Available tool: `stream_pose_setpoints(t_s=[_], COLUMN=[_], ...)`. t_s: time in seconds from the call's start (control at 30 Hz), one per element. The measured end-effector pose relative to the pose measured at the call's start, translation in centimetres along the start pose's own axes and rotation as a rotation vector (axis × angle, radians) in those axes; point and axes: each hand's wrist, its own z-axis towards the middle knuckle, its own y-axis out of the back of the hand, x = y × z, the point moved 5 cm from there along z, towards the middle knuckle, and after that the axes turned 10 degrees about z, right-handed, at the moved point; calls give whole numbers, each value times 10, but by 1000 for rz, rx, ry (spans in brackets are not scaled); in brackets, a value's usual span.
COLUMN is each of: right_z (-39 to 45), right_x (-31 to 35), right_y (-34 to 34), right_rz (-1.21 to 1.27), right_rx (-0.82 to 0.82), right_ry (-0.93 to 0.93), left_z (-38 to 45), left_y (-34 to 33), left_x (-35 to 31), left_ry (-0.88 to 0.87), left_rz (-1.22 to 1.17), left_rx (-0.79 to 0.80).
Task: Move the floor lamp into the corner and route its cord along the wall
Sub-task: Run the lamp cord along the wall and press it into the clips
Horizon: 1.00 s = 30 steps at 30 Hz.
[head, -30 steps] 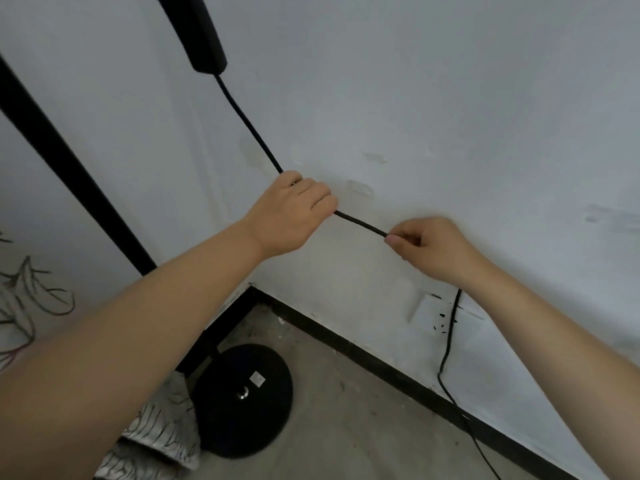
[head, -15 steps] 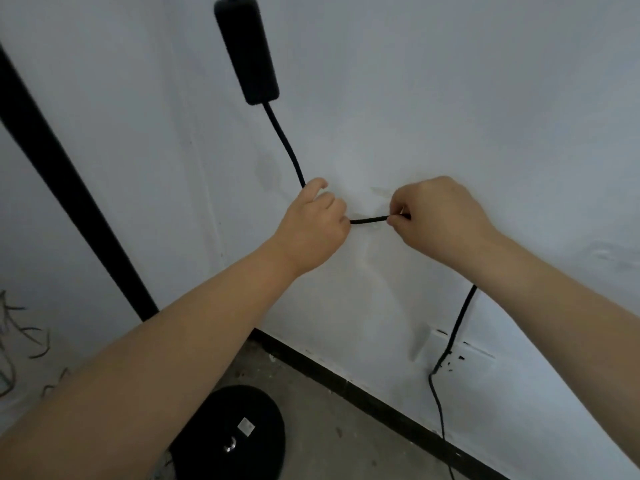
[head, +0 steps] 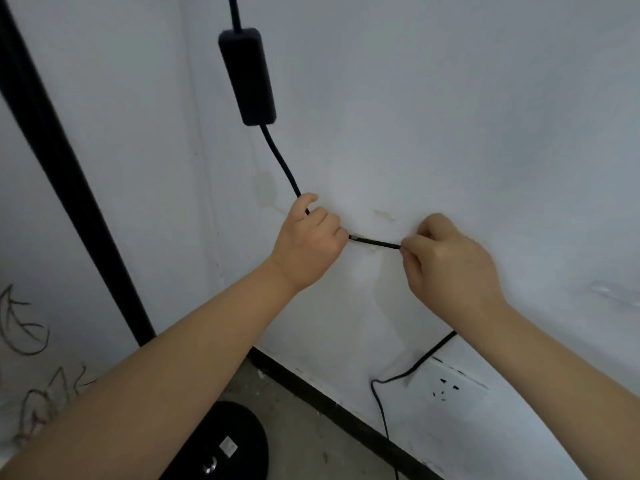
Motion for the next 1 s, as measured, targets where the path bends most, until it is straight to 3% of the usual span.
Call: stream_pose_setpoints(t_s=[0.3,0.43,0.57,0.63,0.73,0.87,1.0], right_z=[-30,-48,-77,-95,-118,-144,-161], right_x=[-14,-26,-52,-66,-79,-93,-109], right_y=[-21,-24,-23,-25,-20,4,43], right_rz=[85,271,625,883,1087,986,851], right_rx=[-96,-114,-2,88,225,351,301], right_ry=[8,-58,-389,-574,-683,-724,-744], left_z=[12,8,1,1,1,5,18], left_y=[9,12,24,30,34,36,50], left_x=[3,-11,-40,-61,-89,-110,-129], left_ry=[-3,-20,1,-85,-183,-137,-114], left_rz=[55,-18,-273,-390,-509,-679,-861], left_rx=[-62,-29,-91,-124,-130,-222,-324])
